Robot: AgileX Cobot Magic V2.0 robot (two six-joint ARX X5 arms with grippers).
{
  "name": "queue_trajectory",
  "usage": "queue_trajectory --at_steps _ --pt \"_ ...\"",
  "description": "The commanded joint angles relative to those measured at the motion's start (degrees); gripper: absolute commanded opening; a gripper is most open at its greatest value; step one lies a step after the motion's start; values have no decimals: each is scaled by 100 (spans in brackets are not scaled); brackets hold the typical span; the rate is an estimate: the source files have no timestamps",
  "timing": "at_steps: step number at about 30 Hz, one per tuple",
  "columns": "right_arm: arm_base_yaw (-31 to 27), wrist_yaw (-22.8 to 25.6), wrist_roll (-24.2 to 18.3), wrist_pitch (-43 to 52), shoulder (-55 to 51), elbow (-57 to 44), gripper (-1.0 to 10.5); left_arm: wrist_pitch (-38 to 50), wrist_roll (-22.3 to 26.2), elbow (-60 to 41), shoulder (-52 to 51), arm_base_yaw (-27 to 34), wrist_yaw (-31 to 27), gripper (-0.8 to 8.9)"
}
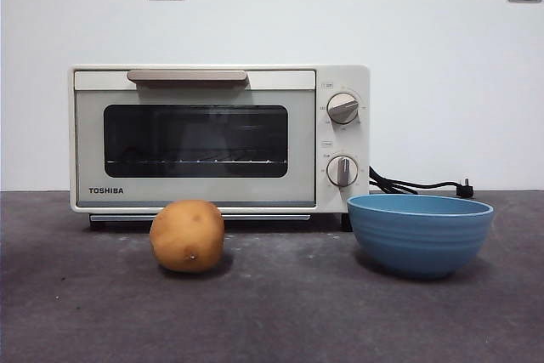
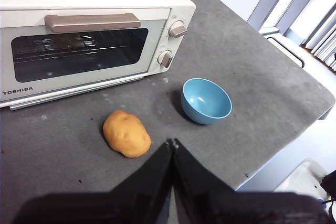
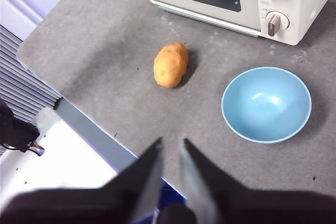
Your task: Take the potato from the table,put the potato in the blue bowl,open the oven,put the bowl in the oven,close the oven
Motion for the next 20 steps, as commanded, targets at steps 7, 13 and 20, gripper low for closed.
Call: queue_trajectory --at_steps 7,13,20 --pt "26 -13 90 20 35 7 599 2 105 -4 -13 -13 -11 -8" --pt "157 -13 236 155 197 7 599 2 105 -4 -13 -13 -11 -8" --pt "754 0 542 719 673 7 597 4 105 -4 -13 -13 -13 -8"
